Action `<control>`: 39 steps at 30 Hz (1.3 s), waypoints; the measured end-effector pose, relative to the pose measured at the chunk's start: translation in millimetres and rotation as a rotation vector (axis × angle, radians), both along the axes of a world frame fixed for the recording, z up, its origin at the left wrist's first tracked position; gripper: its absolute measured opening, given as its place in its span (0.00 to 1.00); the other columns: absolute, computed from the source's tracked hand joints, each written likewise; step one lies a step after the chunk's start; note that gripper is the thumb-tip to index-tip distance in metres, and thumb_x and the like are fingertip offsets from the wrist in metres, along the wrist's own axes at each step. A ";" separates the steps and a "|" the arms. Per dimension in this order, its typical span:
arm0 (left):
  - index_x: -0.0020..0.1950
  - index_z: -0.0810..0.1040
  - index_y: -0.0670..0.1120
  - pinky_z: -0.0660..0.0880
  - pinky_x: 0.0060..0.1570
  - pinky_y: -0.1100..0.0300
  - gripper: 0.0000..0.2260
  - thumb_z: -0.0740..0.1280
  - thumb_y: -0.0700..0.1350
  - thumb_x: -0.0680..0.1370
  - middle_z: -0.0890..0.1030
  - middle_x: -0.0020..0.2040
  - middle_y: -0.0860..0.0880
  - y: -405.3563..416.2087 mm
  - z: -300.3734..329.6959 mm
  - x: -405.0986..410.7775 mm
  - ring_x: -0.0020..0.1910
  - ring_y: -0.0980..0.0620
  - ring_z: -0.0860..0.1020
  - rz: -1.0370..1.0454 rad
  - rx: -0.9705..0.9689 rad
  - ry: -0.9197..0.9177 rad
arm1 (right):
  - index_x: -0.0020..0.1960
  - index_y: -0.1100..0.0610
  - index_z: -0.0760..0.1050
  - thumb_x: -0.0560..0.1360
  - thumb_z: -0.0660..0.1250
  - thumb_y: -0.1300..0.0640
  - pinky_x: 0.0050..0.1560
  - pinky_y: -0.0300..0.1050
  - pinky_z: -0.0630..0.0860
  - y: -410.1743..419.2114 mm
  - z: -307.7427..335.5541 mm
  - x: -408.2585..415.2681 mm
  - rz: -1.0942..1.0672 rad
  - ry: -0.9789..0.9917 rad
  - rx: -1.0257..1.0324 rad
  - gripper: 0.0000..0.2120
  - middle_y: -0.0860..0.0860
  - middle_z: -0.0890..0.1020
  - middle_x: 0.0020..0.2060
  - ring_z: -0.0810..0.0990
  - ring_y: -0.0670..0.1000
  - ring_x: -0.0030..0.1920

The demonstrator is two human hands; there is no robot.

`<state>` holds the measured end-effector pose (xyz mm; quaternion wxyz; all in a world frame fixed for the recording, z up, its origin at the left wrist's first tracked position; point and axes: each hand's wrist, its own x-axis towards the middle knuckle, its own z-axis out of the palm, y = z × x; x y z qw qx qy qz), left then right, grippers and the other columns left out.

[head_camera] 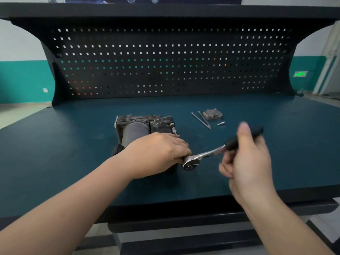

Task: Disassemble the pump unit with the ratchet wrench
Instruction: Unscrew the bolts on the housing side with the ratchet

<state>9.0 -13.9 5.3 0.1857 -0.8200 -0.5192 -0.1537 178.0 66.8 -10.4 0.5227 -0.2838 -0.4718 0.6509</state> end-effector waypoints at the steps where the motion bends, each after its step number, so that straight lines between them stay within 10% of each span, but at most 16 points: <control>1: 0.45 0.83 0.38 0.80 0.43 0.52 0.05 0.69 0.37 0.72 0.85 0.43 0.45 -1.0 0.1 0.1 0.44 0.46 0.83 0.006 0.014 -0.018 | 0.43 0.57 0.66 0.82 0.57 0.47 0.18 0.34 0.57 0.8 -7.5 1.3 0.046 0.076 -0.212 0.15 0.51 0.69 0.21 0.61 0.45 0.16; 4: 0.47 0.84 0.40 0.79 0.42 0.54 0.07 0.69 0.39 0.72 0.85 0.44 0.46 -1.4 0.1 0.1 0.46 0.47 0.83 0.004 -0.019 -0.007 | 0.42 0.58 0.65 0.82 0.56 0.47 0.17 0.35 0.58 0.8 -20.5 7.4 0.092 0.079 -0.315 0.17 0.51 0.69 0.20 0.61 0.46 0.16; 10: 0.51 0.82 0.40 0.73 0.57 0.51 0.06 0.69 0.37 0.75 0.84 0.51 0.46 5.3 -0.7 -5.5 0.54 0.45 0.80 -0.003 -0.120 -0.018 | 0.42 0.42 0.64 0.76 0.57 0.36 0.26 0.32 0.68 -5.5 20.8 6.8 0.039 -0.433 0.788 0.11 0.42 0.77 0.26 0.73 0.43 0.25; 13: 0.48 0.82 0.39 0.75 0.54 0.49 0.05 0.68 0.37 0.75 0.84 0.47 0.45 5.8 -1.7 -4.9 0.50 0.43 0.80 0.022 -0.139 -0.037 | 0.41 0.43 0.63 0.74 0.56 0.35 0.27 0.32 0.67 -7.3 26.0 -0.4 0.047 -0.499 0.929 0.12 0.40 0.76 0.28 0.73 0.43 0.27; 21: 0.46 0.84 0.39 0.80 0.47 0.52 0.06 0.69 0.38 0.72 0.85 0.44 0.45 3.4 -2.0 -2.5 0.47 0.46 0.83 0.018 -0.057 -0.034 | 0.40 0.58 0.65 0.82 0.57 0.48 0.19 0.32 0.58 8.7 -23.2 4.1 0.056 0.073 -0.195 0.16 0.53 0.65 0.16 0.58 0.48 0.13; 29: 0.50 0.82 0.39 0.70 0.58 0.52 0.07 0.67 0.36 0.75 0.84 0.49 0.45 6.0 2.0 -3.3 0.53 0.46 0.80 0.014 -0.133 -0.021 | 0.42 0.42 0.67 0.70 0.56 0.31 0.25 0.33 0.67 -0.8 19.3 2.2 0.010 -0.378 0.720 0.16 0.47 0.76 0.24 0.73 0.44 0.23; 36: 0.51 0.82 0.39 0.75 0.54 0.51 0.06 0.67 0.38 0.77 0.83 0.48 0.45 7.4 0.7 -3.2 0.50 0.45 0.80 0.049 -0.113 -0.080 | 0.39 0.58 0.64 0.82 0.57 0.48 0.18 0.33 0.56 7.5 -12.9 1.9 0.044 0.047 -0.243 0.17 0.52 0.66 0.17 0.58 0.46 0.14; 39: 0.52 0.81 0.40 0.73 0.55 0.51 0.06 0.67 0.39 0.78 0.83 0.48 0.46 9.1 -1.0 -3.4 0.50 0.45 0.79 0.042 -0.144 -0.060 | 0.40 0.57 0.64 0.82 0.56 0.49 0.18 0.34 0.56 10.9 -14.7 2.7 0.060 0.010 -0.235 0.16 0.50 0.67 0.18 0.60 0.46 0.15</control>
